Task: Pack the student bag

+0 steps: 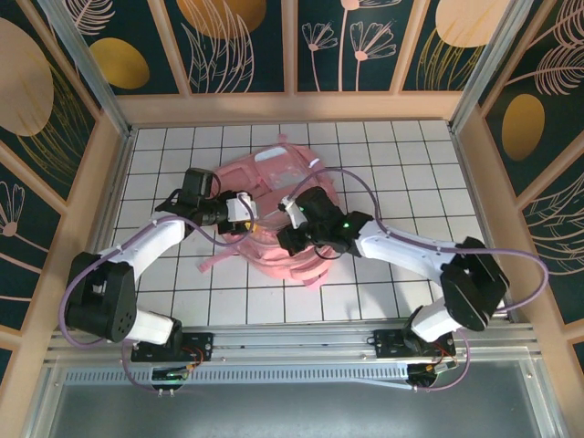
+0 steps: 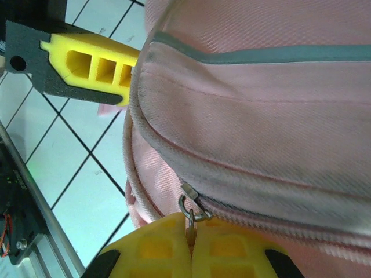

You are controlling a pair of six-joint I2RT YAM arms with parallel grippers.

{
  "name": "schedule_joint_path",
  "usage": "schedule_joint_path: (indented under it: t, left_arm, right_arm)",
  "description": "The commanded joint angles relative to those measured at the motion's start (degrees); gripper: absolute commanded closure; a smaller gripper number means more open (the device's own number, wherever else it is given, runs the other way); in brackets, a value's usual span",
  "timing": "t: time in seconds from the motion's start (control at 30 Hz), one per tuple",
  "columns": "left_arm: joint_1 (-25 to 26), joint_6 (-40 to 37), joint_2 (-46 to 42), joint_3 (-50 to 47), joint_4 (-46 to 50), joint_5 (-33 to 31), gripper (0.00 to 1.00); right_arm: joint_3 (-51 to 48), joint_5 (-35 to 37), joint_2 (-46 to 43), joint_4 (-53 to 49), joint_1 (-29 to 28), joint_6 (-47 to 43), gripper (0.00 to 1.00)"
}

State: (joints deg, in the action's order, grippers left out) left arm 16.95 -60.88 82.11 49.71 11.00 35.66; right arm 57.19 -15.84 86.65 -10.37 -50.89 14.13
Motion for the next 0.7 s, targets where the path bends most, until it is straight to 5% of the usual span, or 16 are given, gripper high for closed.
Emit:
schedule_joint_path:
  t: [0.0,0.17,0.27,0.37,0.53,0.67]
  left_arm:
    - [0.2,1.9,-1.9,1.2,2.6,1.0,0.33]
    - [8.7,0.6,-4.2,-1.6,6.1,-5.7,0.33]
    - [9.5,4.0,-2.3,-1.1,4.0,-4.4,0.37]
    - [10.0,4.5,-0.5,0.4,2.8,-2.8,0.51]
    - [10.1,0.3,2.1,2.3,5.7,-1.8,1.00]
    - [10.1,-2.3,2.9,2.8,9.0,-3.8,1.00]
  right_arm:
    - [2.8,-3.3,2.6,5.0,-0.6,2.1,1.00]
    - [1.6,-7.4,2.5,7.2,-0.5,1.4,1.00]
    - [1.6,-7.5,2.2,5.6,-0.4,0.9,1.00]
    - [0.6,-7.2,1.4,5.2,-0.5,0.9,1.00]
    - [-0.8,-1.8,-0.7,1.5,0.4,1.5,1.00]
    - [-1.4,5.6,-2.2,-5.4,2.1,0.4,1.00]
